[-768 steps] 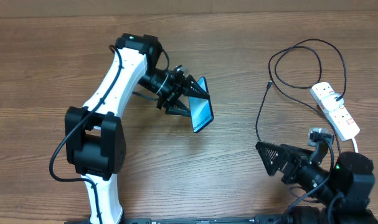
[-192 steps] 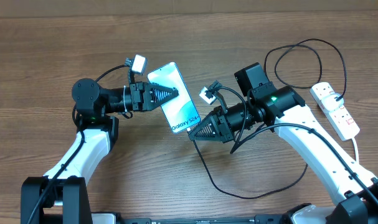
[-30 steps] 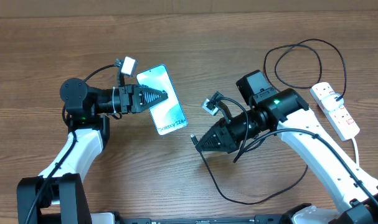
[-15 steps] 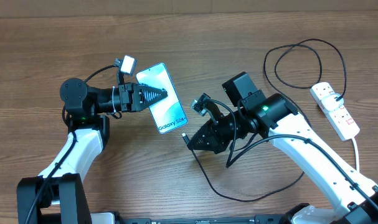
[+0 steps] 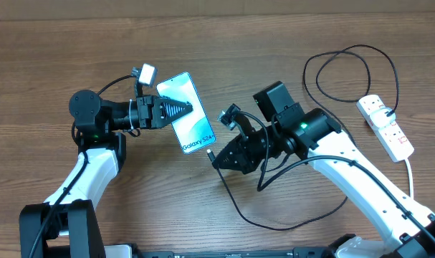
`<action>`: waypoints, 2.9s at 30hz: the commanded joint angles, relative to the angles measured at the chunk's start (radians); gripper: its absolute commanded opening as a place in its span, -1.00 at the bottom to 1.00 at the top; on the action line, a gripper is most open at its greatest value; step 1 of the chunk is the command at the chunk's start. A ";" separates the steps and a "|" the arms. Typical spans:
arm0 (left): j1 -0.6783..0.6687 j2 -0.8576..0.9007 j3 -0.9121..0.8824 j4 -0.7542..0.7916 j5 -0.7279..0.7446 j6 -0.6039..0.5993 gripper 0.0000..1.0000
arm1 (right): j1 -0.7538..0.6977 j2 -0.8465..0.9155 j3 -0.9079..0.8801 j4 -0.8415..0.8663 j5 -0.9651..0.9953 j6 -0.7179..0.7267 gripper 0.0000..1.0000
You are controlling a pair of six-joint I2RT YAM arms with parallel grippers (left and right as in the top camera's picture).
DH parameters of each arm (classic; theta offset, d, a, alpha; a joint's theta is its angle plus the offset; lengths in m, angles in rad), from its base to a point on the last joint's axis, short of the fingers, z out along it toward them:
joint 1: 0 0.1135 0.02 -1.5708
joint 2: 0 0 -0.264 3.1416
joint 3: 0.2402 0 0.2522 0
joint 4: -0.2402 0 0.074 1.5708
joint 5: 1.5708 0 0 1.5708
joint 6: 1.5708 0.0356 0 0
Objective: Plug charger to phone and switch on socket
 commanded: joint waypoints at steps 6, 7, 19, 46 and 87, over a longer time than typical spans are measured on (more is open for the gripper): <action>-0.001 -0.013 0.004 0.009 -0.014 0.013 -0.91 | 0.055 -0.003 0.039 0.004 0.066 0.032 -0.92; -0.001 -0.013 0.004 0.009 -0.014 0.013 -0.91 | 0.057 -0.003 0.041 0.004 0.095 0.050 -0.92; -0.001 -0.013 0.004 0.008 -0.015 0.024 -0.92 | 0.063 -0.040 0.082 -0.007 0.188 0.089 -0.92; -0.002 -0.013 0.004 0.008 -0.019 0.036 -0.91 | 0.139 -0.091 0.128 -0.006 0.343 0.162 -0.92; -0.019 -0.013 0.004 0.008 -0.011 0.067 -0.91 | 0.154 -0.091 0.128 -0.033 0.395 0.161 -0.92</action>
